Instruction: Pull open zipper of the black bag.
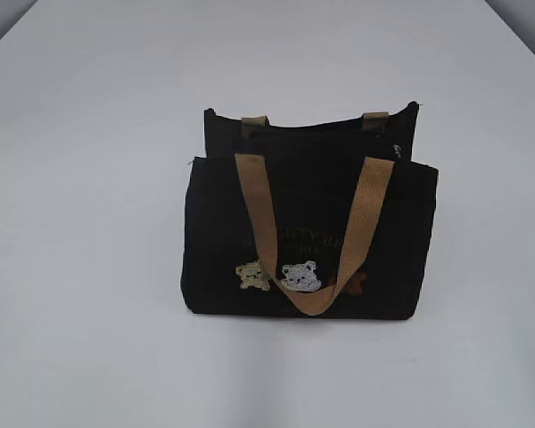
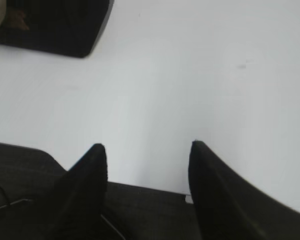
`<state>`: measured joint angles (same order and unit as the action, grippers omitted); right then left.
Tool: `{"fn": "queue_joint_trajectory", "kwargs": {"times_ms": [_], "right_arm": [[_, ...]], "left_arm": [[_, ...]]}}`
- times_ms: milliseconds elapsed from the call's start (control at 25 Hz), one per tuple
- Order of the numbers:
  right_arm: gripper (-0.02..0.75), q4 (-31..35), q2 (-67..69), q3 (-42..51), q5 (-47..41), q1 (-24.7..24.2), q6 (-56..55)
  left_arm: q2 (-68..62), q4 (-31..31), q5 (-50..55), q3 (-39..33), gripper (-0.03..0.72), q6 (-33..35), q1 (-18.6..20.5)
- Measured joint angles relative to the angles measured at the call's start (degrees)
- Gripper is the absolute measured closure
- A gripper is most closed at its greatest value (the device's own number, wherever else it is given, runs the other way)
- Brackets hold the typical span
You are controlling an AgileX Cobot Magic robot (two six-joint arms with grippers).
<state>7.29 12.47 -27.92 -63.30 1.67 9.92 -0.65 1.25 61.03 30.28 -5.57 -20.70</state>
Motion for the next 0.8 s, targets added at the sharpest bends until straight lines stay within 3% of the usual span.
{"fn": "queue_joint_trajectory", "kwargs": {"times_ms": [240,640,720,800], "right_arm": [[0.34,-0.1,-12.0,0.0,0.4,0.0,0.8],[0.344,-0.7,-12.8,0.1,0.3,0.1,0.7],[0.345,-0.7,-12.8,0.1,0.4,0.1,0.7],[0.345,-0.7,-12.8,0.1,0.4,0.1,0.7]], "left_arm": [[1.1,-0.1,-0.2,-0.1,0.437,1.4,0.0],[1.2,-0.6,-0.2,-0.1,0.45,1.8,0.0],[1.2,-0.6,-0.2,-0.1,0.45,1.8,0.9],[1.2,-0.7,-0.2,-0.1,0.45,1.8,4.6]]}}
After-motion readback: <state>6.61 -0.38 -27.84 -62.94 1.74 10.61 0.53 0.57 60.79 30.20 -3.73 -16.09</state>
